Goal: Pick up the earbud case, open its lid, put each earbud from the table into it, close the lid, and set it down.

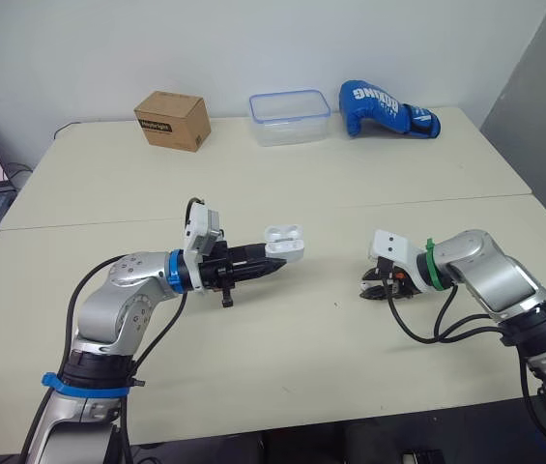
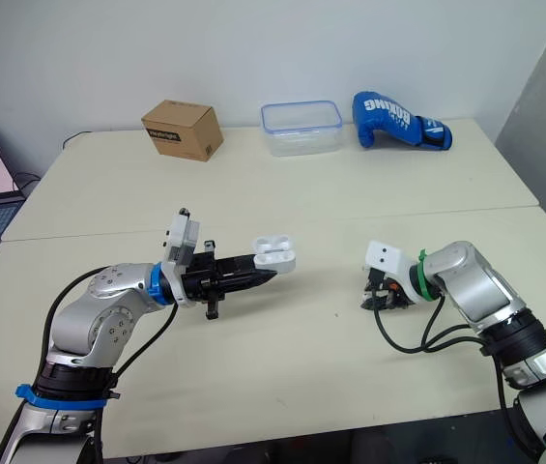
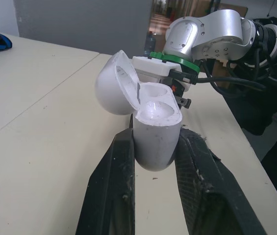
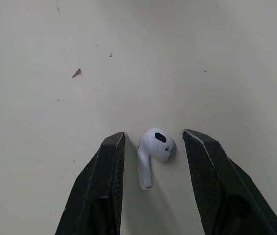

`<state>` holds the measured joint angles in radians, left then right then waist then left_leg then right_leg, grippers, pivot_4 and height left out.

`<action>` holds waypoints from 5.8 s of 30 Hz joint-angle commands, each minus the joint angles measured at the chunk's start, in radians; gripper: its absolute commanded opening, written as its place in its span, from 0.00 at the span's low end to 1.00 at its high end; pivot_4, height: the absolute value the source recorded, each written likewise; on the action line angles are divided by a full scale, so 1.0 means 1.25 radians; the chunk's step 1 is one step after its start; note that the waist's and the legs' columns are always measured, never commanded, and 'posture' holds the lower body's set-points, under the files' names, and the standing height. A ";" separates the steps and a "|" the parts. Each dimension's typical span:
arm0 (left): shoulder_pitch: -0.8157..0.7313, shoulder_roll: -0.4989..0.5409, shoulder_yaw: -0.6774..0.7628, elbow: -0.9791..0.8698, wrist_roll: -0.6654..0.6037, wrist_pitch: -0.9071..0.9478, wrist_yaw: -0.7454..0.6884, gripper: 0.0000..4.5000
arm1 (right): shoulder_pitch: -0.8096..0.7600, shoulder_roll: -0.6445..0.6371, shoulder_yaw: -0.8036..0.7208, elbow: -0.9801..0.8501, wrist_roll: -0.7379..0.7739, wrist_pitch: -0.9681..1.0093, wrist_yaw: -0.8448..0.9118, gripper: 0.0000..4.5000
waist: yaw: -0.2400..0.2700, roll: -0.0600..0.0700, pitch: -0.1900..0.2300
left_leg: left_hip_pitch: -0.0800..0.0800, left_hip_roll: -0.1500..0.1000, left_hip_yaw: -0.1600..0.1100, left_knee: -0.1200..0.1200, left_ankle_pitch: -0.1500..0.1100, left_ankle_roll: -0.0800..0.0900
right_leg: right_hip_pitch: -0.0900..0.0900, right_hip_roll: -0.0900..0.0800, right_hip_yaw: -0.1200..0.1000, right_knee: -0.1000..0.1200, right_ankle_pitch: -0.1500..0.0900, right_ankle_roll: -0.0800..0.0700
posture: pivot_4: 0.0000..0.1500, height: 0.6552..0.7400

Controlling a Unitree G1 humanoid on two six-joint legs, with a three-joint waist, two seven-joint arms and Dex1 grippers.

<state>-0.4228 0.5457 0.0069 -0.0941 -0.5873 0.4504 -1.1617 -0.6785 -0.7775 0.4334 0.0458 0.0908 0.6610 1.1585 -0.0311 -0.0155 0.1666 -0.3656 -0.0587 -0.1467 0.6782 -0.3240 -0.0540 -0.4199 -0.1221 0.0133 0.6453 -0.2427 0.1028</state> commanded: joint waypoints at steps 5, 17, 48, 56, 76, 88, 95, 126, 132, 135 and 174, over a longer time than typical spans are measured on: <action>0.001 0.000 0.006 -0.026 -0.008 -0.014 0.001 0.17 | 0.016 -0.018 -0.010 -0.010 -0.013 -0.003 0.012 0.10 | 0.000 0.000 0.000 | 0.000 0.000 0.000 0.000 0.000 0.000 | 0.000 0.000 0.000 0.000 0.000 0.000 | 1.00 0.89; 0.002 -0.004 0.003 -0.016 -0.002 -0.030 -0.008 0.17 | 0.024 -0.148 -0.002 -0.102 -0.021 -0.110 0.158 0.10 | 0.002 0.000 0.000 | 0.000 0.000 0.000 0.000 0.000 0.000 | 0.000 0.000 0.000 0.000 0.000 0.000 | 1.00 0.89; 0.004 -0.009 -0.010 -0.008 0.011 -0.057 -0.016 0.17 | 0.076 -0.198 0.042 -0.212 -0.209 -0.130 0.236 0.68 | 0.002 0.000 0.000 | 0.000 0.000 0.001 0.000 0.000 0.000 | 0.000 0.000 0.000 0.000 0.000 0.000 | 1.00 0.89; 0.004 -0.017 -0.009 -0.008 0.015 -0.061 -0.011 0.17 | 0.017 -0.188 0.122 -0.304 -0.313 0.022 0.283 0.68 | 0.002 0.000 0.000 | 0.000 0.000 0.001 0.000 0.000 0.000 | 0.000 0.000 0.000 0.000 0.000 0.000 | 1.00 0.89; 0.008 -0.022 -0.015 -0.006 0.024 -0.075 -0.003 0.17 | -0.008 -0.166 0.224 -0.386 -0.445 0.100 0.304 0.68 | 0.002 0.000 0.000 | 0.000 0.000 0.001 0.000 0.000 0.000 | 0.000 0.000 0.000 0.000 0.000 0.000 | 1.00 0.89; 0.008 -0.027 -0.017 -0.003 0.031 -0.081 0.002 0.17 | -0.022 -0.164 0.233 -0.391 -0.458 0.093 0.328 0.49 | 0.002 0.000 0.000 | 0.000 0.000 0.001 0.000 0.000 0.000 | 0.000 0.000 0.000 0.000 0.000 0.000 | 1.00 0.89; 0.010 -0.030 -0.017 -0.005 0.034 -0.082 0.006 0.17 | -0.025 -0.164 0.246 -0.396 -0.471 0.091 0.337 0.49 | 0.002 0.000 0.000 | 0.000 0.000 0.001 0.000 0.000 0.000 | 0.000 0.000 0.000 0.000 0.000 0.000 | 1.00 0.89; 0.018 -0.033 -0.016 -0.005 0.043 -0.078 0.023 0.17 | -0.026 -0.163 0.224 -0.424 -0.471 0.127 0.341 0.09 | 0.002 0.000 0.000 | 0.000 0.000 0.001 0.000 0.000 0.000 | 0.000 0.000 0.000 0.000 0.000 0.000 | 1.00 0.89; 0.010 -0.047 -0.006 0.016 0.028 -0.090 0.019 0.17 | -0.004 -0.137 0.095 -0.507 -0.360 0.268 0.306 0.09 | 0.004 0.000 0.000 | 0.000 0.000 0.000 0.000 0.000 0.000 | 0.000 0.000 0.000 0.000 0.000 0.000 | 1.00 0.89; 0.006 -0.050 -0.002 0.038 0.033 -0.105 0.007 0.17 | 0.016 -0.081 0.005 -0.547 -0.275 0.401 0.275 0.09 | 0.004 0.000 0.000 | 0.000 0.000 0.000 0.000 0.000 0.000 | 0.000 0.000 0.000 0.000 0.000 0.000 | 1.00 0.89; -0.073 -0.086 -0.015 0.125 0.051 -0.130 -0.008 0.17 | 0.079 0.610 -0.337 -0.554 0.134 0.364 -0.522 0.09 | -0.002 0.001 -0.001 | 0.000 0.000 -0.001 0.000 0.000 0.000 | -0.001 0.000 0.000 0.002 0.000 0.000 | 1.00 0.89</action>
<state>-0.4915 0.4432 -0.0327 0.0834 -0.5084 0.2953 -1.1789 -0.5772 -0.0151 0.0033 -0.6326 0.2485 1.1563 0.5303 -0.0336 -0.0142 0.1652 -0.3652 -0.0593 -0.1484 0.6778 -0.3239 -0.0543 -0.4216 -0.1218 0.0139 0.6475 -0.2425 0.1027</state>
